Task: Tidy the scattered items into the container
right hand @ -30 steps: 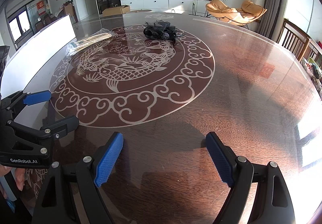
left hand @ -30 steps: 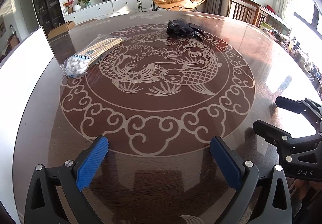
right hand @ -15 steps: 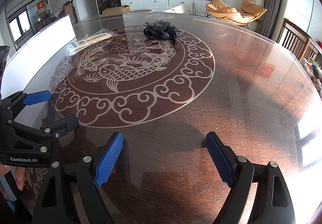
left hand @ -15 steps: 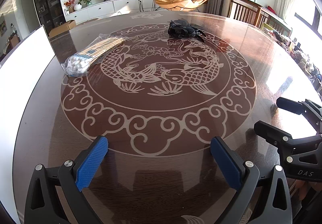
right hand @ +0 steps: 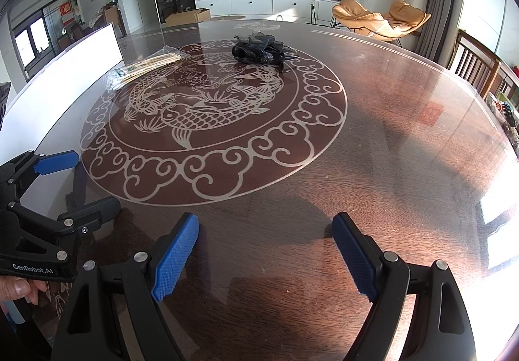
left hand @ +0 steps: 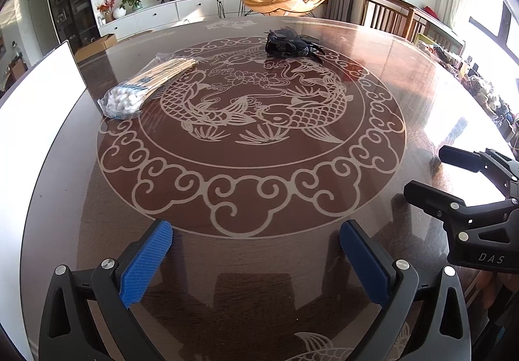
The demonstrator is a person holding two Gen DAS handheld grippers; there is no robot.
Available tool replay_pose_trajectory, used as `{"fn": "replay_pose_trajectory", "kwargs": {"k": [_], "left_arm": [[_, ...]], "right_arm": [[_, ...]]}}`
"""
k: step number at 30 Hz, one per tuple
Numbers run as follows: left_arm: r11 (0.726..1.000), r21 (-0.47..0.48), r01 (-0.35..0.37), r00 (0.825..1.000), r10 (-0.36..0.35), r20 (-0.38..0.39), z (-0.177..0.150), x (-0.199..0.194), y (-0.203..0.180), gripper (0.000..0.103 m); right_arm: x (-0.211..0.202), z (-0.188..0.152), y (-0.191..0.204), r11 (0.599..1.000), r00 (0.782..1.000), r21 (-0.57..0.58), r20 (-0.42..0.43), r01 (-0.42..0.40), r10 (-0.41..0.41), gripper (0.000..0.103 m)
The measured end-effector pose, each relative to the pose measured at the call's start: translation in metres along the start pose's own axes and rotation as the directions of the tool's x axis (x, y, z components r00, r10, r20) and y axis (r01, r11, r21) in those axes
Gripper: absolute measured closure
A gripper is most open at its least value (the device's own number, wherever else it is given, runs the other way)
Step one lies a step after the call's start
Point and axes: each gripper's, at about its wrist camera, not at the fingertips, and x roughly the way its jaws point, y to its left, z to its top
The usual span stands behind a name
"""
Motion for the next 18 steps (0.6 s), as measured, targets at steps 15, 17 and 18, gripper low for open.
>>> {"fn": "replay_pose_trajectory", "kwargs": {"k": [15,17,18], "left_arm": [[0.997,0.063,0.046,0.999,-0.046,-0.004,0.055,0.039,0.09,0.0],[0.996,0.075,0.052,0.999,-0.052,-0.005,0.066,0.046,0.099,0.0],[0.994,0.09,0.062,0.998,-0.062,-0.006,0.071,0.051,0.102,0.0]], "right_arm": [[-0.001,0.0,-0.001,1.0,1.0,0.008,0.004,-0.013,0.013,0.017],[-0.001,0.0,-0.001,1.0,1.0,0.009,0.005,-0.014,0.014,0.017],[-0.001,0.0,-0.001,1.0,1.0,0.009,0.005,-0.016,0.016,0.017]]}}
